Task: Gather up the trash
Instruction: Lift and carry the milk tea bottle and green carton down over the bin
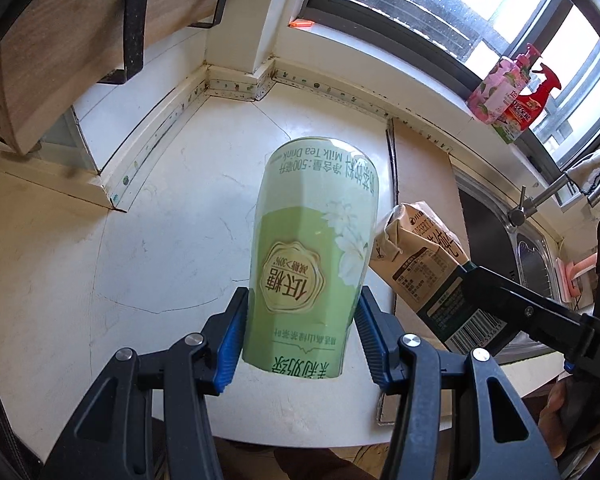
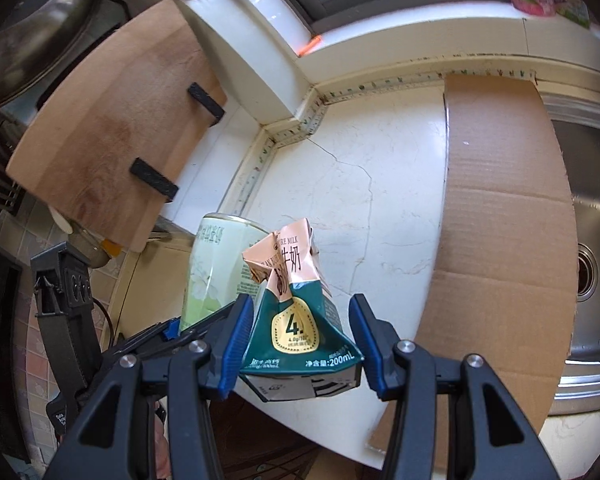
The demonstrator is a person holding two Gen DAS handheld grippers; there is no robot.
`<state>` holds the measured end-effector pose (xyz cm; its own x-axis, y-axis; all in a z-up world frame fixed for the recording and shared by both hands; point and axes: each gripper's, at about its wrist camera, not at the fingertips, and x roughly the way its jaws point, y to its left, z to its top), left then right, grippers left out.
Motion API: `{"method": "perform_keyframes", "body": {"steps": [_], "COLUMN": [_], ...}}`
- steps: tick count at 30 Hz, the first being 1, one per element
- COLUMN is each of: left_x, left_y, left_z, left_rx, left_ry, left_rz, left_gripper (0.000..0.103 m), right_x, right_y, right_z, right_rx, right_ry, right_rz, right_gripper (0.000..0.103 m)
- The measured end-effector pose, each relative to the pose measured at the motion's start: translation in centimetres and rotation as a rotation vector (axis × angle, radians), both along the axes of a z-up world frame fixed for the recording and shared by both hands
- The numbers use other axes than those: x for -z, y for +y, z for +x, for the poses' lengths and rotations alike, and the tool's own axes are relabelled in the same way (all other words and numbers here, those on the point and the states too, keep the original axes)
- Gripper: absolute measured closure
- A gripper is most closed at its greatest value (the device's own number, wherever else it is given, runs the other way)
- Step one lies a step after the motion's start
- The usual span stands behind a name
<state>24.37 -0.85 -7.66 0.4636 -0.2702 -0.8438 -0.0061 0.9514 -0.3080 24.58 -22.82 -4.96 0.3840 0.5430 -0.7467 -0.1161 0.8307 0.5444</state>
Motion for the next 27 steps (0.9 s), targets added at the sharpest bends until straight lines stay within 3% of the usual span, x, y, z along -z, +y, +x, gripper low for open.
{"method": "perform_keyframes", "body": {"steps": [12,21,27], "left_x": [-1.9,0.3,1.7], "left_y": [1.5,1.6,1.1], "left_z": [-8.3,-14.6,-17.6], "left_rx": [0.045,0.153,0.206], "left_ry": [-0.016,0.04,0.09], "left_rz": [-0.012,-0.016,-0.017], "left_gripper": [0.053,0.053,0.053], "right_x": [-2.3,-0.1,1.9], "right_y": [0.8,1.3,2.0], "right_z": [-8.5,-17.0,-21.1], "right_rx": [0.032,0.142,0.176], "right_ry": [-0.034,0.014,0.097], "right_rz": [0.01,0.012,0.005], "right_gripper": [0.053,0.053,0.053]}}
